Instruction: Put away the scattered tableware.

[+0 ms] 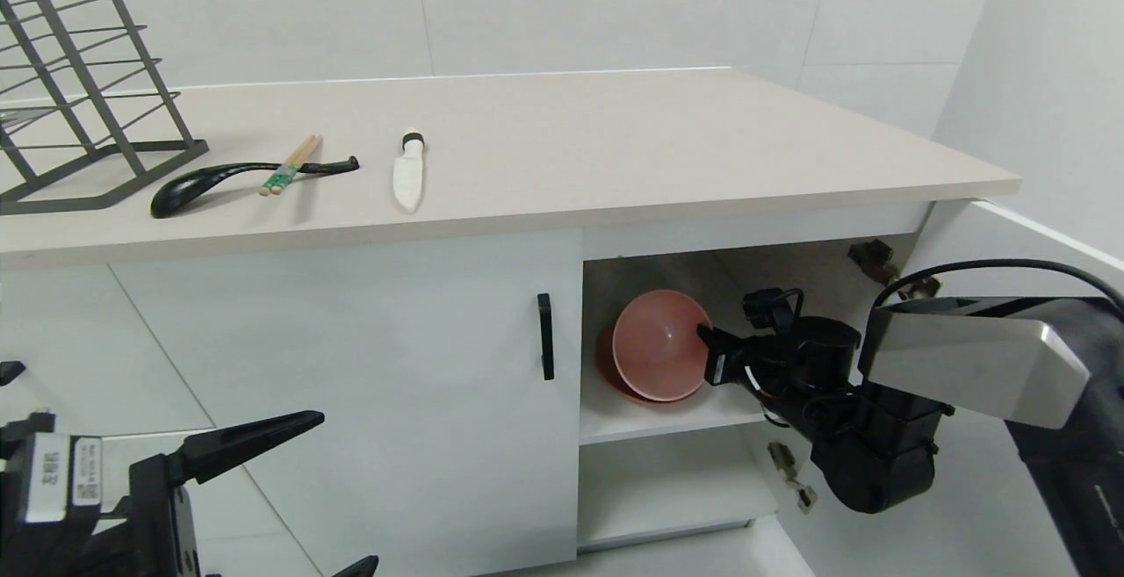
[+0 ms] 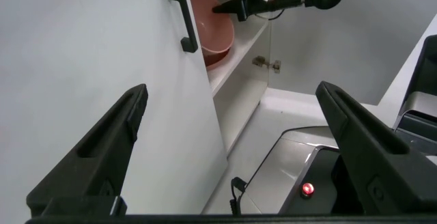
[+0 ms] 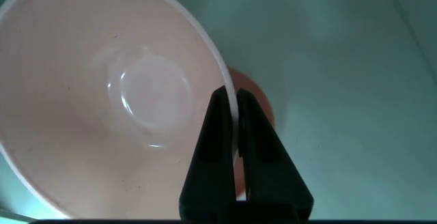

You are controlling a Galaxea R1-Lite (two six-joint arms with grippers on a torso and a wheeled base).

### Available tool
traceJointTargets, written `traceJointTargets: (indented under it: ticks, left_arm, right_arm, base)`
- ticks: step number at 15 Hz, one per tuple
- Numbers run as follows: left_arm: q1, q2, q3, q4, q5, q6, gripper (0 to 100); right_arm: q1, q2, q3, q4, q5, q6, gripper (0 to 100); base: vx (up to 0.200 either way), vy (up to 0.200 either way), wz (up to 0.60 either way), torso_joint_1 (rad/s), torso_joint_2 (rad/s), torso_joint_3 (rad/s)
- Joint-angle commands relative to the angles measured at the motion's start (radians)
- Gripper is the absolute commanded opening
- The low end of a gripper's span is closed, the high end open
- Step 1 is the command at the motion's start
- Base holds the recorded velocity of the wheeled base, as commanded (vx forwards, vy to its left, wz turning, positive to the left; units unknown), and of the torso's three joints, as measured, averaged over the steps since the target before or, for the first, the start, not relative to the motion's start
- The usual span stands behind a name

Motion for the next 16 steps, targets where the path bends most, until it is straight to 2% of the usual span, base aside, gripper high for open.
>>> traceJointTargets:
  ticks: [1,10,11,16]
  left_arm:
    - [0.000,0.006,0.000,0.000,0.000,0.000,100]
    - [0.000,0.006,0.000,0.001,0.000,0.000,100]
    - [0.000,0.006,0.000,0.001,0.000,0.000,100]
    - [0.000,0.005,-0.002,-0.002,0.000,0.003,100]
  right_arm:
    - [-0.001,0.021,-0.006,-0.001,0.000,0.000,0]
    - [-0.010,0.044,-0.016,-0.001,-0.006,-0.046,0]
    - [-0.013,0.044,-0.016,-0.001,-0.006,-0.048,100]
    - [-0.010,0.060,-0.011,-0.007,-0.006,-0.048,100]
  base:
    - [0.000,0.000,0.00,0.000,0.00,0.000]
    - [0.000,0.000,0.00,0.000,0.00,0.000]
    - [0.000,0.000,0.00,0.000,0.00,0.000]
    - [0.000,0.000,0.00,0.000,0.00,0.000]
